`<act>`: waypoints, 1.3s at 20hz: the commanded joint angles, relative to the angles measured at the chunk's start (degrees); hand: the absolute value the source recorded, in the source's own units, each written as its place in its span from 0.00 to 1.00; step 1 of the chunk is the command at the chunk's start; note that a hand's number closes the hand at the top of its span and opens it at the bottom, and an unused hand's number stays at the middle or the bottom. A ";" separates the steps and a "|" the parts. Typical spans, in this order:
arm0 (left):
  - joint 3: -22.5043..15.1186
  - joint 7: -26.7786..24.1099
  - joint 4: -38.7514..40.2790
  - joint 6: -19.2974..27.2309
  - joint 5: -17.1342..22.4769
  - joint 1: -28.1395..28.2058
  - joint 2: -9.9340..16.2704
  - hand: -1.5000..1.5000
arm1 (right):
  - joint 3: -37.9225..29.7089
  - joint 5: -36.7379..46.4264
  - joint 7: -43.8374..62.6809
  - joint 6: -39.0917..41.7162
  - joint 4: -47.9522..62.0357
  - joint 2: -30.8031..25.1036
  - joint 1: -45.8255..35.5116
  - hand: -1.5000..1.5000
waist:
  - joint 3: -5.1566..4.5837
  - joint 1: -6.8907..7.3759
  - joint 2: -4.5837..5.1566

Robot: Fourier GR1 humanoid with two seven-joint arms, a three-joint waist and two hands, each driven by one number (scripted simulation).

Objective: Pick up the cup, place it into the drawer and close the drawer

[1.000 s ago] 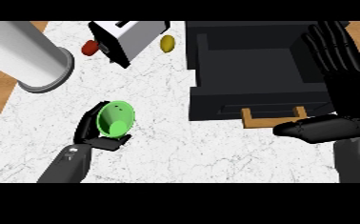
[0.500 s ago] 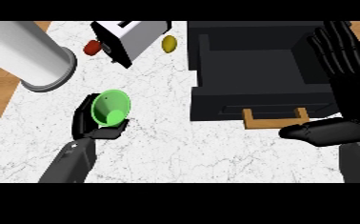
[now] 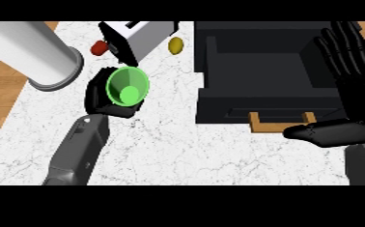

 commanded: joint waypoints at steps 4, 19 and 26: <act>-6.46 11.05 -12.34 2.97 -0.03 -7.22 -5.44 1.00 | -0.72 0.87 -1.36 -0.19 1.69 -0.14 0.40 0.00 | 0.10 0.69 -0.46; -19.19 41.53 -13.97 23.83 8.08 -32.07 -5.63 1.00 | 1.26 1.77 -0.62 -1.12 0.05 1.24 -0.85 0.00 | 0.04 -2.01 0.21; -24.25 43.63 0.90 29.04 10.46 -40.35 -5.63 1.00 | 0.94 1.43 -5.93 1.23 4.07 1.12 -0.28 0.00 | 0.12 -4.21 1.00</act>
